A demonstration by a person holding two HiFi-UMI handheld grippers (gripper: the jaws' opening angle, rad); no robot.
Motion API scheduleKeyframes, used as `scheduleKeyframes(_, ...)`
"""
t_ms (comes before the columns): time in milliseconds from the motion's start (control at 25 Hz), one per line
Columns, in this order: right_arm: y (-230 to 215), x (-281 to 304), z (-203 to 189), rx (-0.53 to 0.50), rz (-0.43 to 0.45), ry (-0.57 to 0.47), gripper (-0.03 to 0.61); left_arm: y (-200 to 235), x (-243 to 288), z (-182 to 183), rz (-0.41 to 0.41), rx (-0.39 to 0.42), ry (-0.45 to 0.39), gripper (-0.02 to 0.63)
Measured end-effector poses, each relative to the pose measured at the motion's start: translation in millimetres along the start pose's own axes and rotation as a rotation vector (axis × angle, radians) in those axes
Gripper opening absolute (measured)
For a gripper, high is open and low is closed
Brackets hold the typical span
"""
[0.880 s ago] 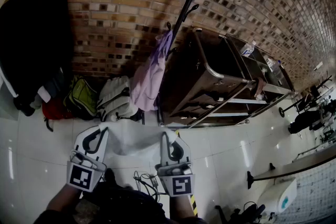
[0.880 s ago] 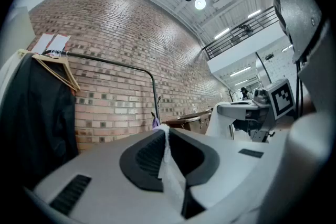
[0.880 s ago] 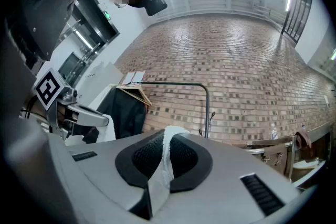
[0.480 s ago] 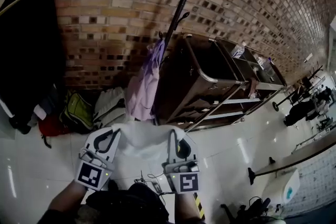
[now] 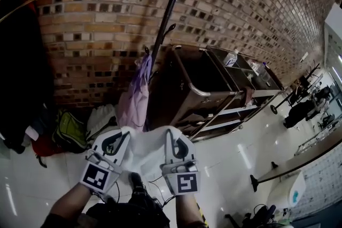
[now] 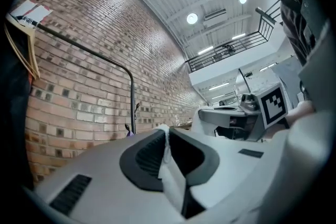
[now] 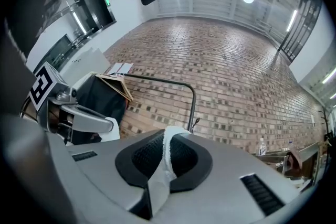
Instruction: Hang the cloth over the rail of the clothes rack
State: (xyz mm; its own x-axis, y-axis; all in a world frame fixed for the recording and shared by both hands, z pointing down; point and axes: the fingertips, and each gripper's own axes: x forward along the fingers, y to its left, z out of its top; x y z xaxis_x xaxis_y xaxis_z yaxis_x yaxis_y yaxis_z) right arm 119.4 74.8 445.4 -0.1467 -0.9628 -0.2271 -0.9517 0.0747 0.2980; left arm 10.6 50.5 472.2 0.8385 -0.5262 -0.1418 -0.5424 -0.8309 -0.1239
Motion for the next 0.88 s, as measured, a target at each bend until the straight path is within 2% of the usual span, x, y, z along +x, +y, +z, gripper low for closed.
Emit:
scheduleKeyframes(280,-74,61,-19,0.016,0.031,-0.006,0.031,11,96,2,-0.029,-0.017,-0.011,0.032)
scheduleKeyframes(560,-134,117,-33,-0.030,0.072,-0.047,0.031,26,184,6,-0.018,0.024,-0.050,0.032)
scheduleKeyframes(720,-163,144,-42,-0.069,0.078,-0.052,0.031,31,231,7,-0.026,0.003,-0.059,0.032)
scheduleKeyframes(880,-195,170,-48,-0.022,0.102,-0.028,0.031,33,277,19,-0.056,-0.036,-0.072,0.032)
